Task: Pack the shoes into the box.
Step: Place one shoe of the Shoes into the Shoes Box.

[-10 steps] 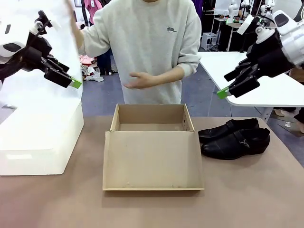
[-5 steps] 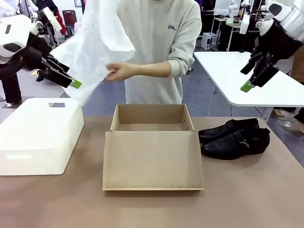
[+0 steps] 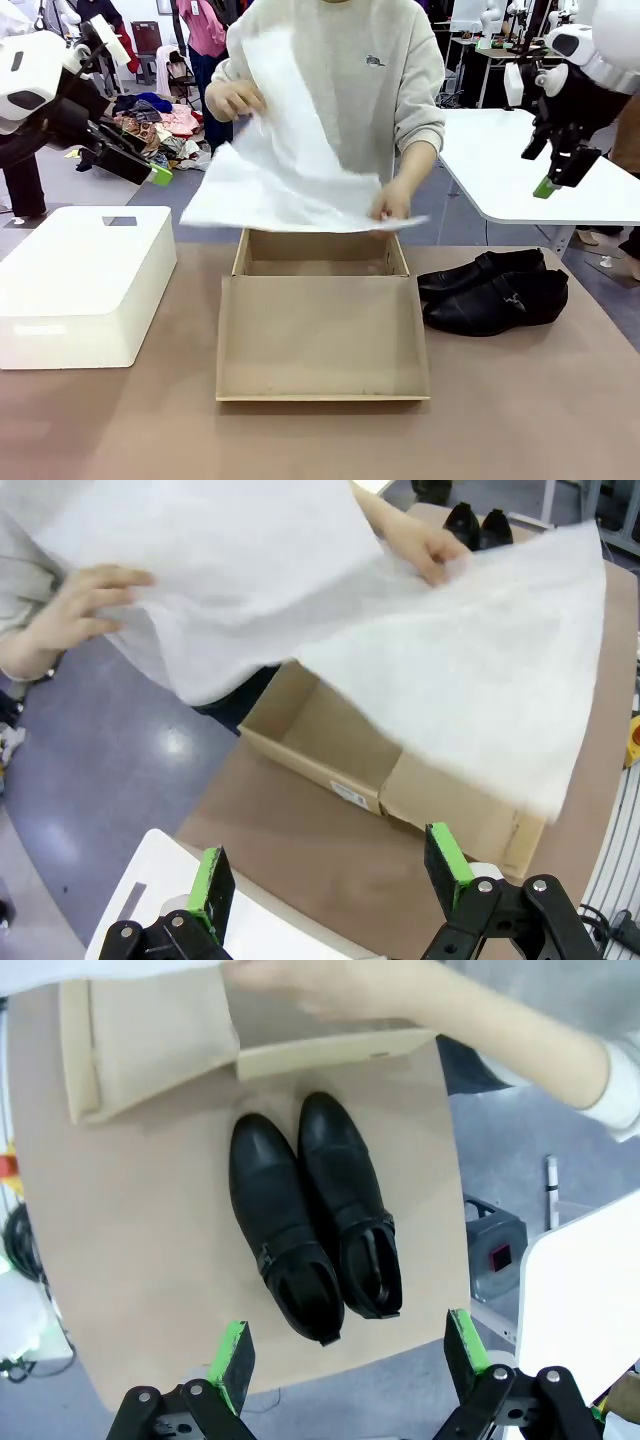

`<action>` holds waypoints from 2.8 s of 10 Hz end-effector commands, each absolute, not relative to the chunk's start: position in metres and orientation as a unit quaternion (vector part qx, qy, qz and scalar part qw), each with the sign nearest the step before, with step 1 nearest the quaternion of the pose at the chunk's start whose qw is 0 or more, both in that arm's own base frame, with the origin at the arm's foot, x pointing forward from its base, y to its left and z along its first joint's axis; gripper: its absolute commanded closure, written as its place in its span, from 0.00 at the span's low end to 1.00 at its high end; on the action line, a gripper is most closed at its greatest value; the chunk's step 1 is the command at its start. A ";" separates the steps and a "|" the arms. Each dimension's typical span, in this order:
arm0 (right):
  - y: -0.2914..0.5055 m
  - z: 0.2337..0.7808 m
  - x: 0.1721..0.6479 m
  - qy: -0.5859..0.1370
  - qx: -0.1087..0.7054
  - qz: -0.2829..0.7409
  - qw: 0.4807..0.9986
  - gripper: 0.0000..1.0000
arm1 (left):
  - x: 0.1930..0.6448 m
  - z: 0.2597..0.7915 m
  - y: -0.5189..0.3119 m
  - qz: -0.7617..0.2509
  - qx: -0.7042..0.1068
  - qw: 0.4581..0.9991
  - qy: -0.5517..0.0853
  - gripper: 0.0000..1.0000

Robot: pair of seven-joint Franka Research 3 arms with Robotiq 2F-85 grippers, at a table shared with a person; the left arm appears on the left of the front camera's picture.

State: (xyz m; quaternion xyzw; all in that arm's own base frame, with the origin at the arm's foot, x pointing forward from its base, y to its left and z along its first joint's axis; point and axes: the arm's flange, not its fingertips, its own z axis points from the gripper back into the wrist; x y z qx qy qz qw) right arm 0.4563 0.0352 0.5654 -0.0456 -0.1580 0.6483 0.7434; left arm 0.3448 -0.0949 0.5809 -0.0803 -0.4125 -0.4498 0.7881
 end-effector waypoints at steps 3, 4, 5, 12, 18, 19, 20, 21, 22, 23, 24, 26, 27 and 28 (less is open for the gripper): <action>0.006 0.540 0.497 -0.113 -0.039 0.655 0.746 0.00 | 0.347 0.580 -0.095 -0.451 -0.082 0.784 -0.419 0.00; -0.001 0.530 0.506 -0.106 -0.024 0.652 0.750 0.00 | 0.347 0.580 -0.095 -0.451 -0.082 0.784 -0.419 0.00; -0.007 0.521 0.514 -0.102 -0.015 0.646 0.756 0.00 | 0.347 0.580 -0.095 -0.451 -0.082 0.784 -0.419 0.00; -0.033 0.473 0.542 -0.090 0.060 0.629 0.770 0.00 | 0.347 0.580 -0.095 -0.451 -0.082 0.784 -0.419 0.00; -0.027 0.464 0.536 -0.079 0.043 0.633 0.769 0.00 | 0.347 0.580 -0.095 -0.451 -0.082 0.784 -0.419 0.00; -0.024 0.459 0.543 -0.084 0.009 0.626 0.775 0.00 | 0.347 0.580 -0.095 -0.451 -0.082 0.784 -0.419 0.00; -0.027 0.455 0.554 -0.082 0.002 0.631 0.772 0.00 | 0.347 0.580 -0.095 -0.451 -0.082 0.784 -0.419 0.00; -0.032 0.449 0.567 -0.078 0.008 0.637 0.766 0.00 | 0.347 0.580 -0.095 -0.451 -0.082 0.784 -0.419 0.00; -0.035 0.443 0.576 -0.073 0.009 0.639 0.766 0.00 | 0.347 0.580 -0.095 -0.451 -0.082 0.784 -0.419 0.00; -0.037 0.438 0.583 -0.065 0.004 0.642 0.764 0.00 | 0.347 0.580 -0.095 -0.451 -0.082 0.784 -0.419 0.00; -0.039 0.433 0.591 -0.065 0.003 0.649 0.758 0.00 | 0.347 0.580 -0.095 -0.451 -0.082 0.784 -0.419 0.00; -0.043 0.422 0.602 -0.061 0.012 0.645 0.762 0.00 | 0.347 0.580 -0.095 -0.451 -0.082 0.784 -0.419 0.00; -0.044 0.419 0.606 -0.062 0.015 0.639 0.766 0.00 | 0.347 0.580 -0.095 -0.451 -0.082 0.784 -0.419 0.00; -0.044 0.414 0.609 -0.062 0.017 0.634 0.770 0.00 | 0.347 0.580 -0.095 -0.451 -0.082 0.784 -0.419 0.00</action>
